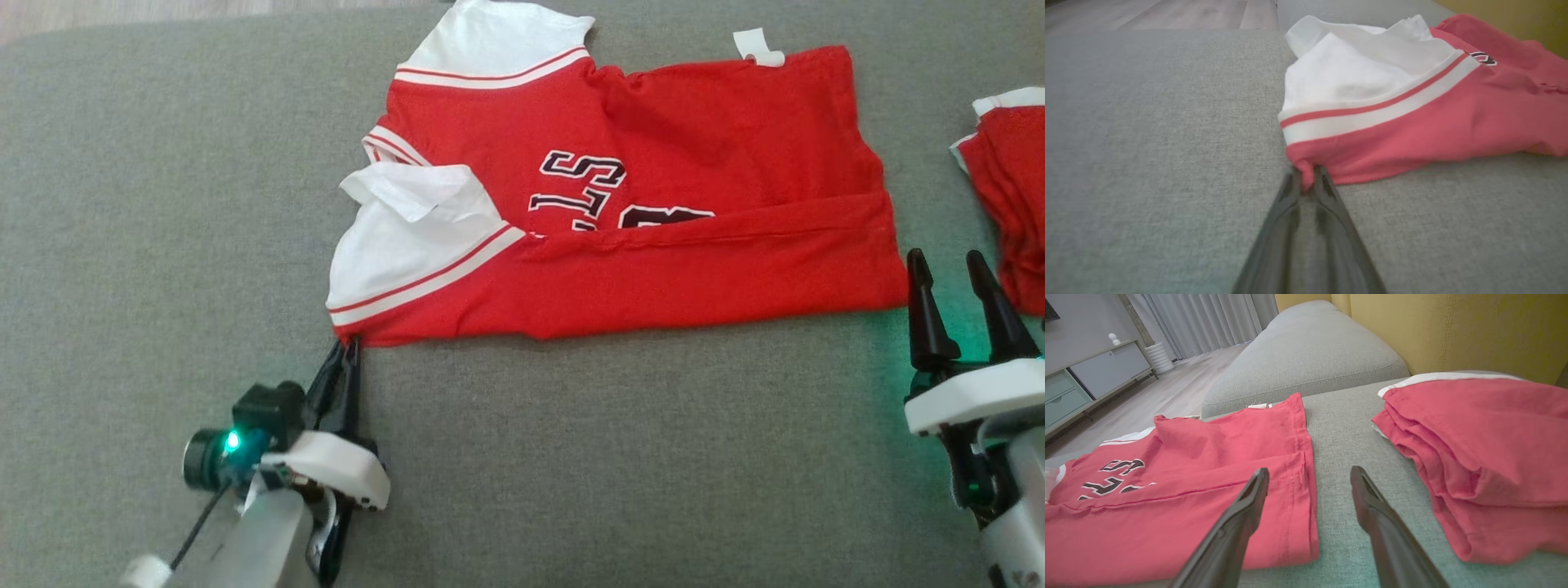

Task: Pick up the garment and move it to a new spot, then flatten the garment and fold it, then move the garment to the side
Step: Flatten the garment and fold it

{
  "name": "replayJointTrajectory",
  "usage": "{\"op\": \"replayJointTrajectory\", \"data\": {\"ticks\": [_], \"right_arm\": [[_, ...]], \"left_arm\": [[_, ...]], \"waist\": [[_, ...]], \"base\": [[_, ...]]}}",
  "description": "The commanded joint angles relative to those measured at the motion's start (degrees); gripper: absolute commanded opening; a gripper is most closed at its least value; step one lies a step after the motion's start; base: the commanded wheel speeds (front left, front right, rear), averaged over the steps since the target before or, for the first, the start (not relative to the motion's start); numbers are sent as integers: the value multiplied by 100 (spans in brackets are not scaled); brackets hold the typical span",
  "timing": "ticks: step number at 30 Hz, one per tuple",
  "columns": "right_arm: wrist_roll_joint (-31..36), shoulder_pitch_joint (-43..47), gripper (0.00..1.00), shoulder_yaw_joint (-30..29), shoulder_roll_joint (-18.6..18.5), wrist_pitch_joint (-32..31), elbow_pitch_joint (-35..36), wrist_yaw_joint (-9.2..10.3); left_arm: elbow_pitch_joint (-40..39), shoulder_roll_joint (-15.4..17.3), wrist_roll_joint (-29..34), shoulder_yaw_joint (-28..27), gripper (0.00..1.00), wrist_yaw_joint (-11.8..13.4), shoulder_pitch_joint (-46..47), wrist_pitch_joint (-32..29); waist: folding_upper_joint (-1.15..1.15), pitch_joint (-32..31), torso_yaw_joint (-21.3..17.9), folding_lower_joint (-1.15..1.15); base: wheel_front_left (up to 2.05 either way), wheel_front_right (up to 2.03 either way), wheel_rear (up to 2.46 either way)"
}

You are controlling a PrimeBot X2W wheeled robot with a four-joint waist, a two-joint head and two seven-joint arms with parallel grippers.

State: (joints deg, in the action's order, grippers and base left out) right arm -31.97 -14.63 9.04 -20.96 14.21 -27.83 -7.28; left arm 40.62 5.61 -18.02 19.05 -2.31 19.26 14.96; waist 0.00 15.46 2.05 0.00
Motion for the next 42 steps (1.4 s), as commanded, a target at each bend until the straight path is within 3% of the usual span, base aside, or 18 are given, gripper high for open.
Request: {"op": "replayJointTrajectory", "data": {"ticks": [1, 6, 15, 16, 17, 18, 29, 42], "right_arm": [[52, -15, 100, 70, -95, 54, 119, -21], [49, -52, 100, 78, -63, -73, -17, -21], [127, -172, 100, 94, 146, -517, -575, -21], [132, -183, 87, 107, 166, -576, -632, -21], [135, -195, 38, 140, 179, -640, -677, -21], [131, -205, 0, 171, 183, -697, -710, -21], [117, 259, 0, 54, -58, -557, -621, -21], [96, 1556, 0, -174, -328, -731, 229, -21]], "left_arm": [[102, 31, 8, -87, 0, -62, 202, -7], [232, 3, 14, -28, 0, -182, 404, -1], [-389, 132, 208, -149, 0, -187, 232, 3], [-444, 144, 227, -153, 0, -183, 201, 3], [-488, 154, 240, -158, 0, -179, 170, 3], [-531, 160, 244, -178, 0, -159, 138, 3], [-953, 193, 201, -233, 0, -40, -648, 4], [-2347, 309, 23, -110, 0, 249, -2348, -477]], "waist": [[0, 32, 11, 0], [0, 62, 47, 0], [0, -56, 177, 0], [0, -69, 196, 0], [0, -81, 212, 0], [0, -93, 223, 0], [0, -533, 274, 0], [0, -1002, 267, 0]], "base": [[0, 0, 0], [0, 0, 0], [0, 0, 0], [0, 0, 0], [0, 0, 0], [0, 0, 0], [0, 0, 0], [0, 0, 0]]}}
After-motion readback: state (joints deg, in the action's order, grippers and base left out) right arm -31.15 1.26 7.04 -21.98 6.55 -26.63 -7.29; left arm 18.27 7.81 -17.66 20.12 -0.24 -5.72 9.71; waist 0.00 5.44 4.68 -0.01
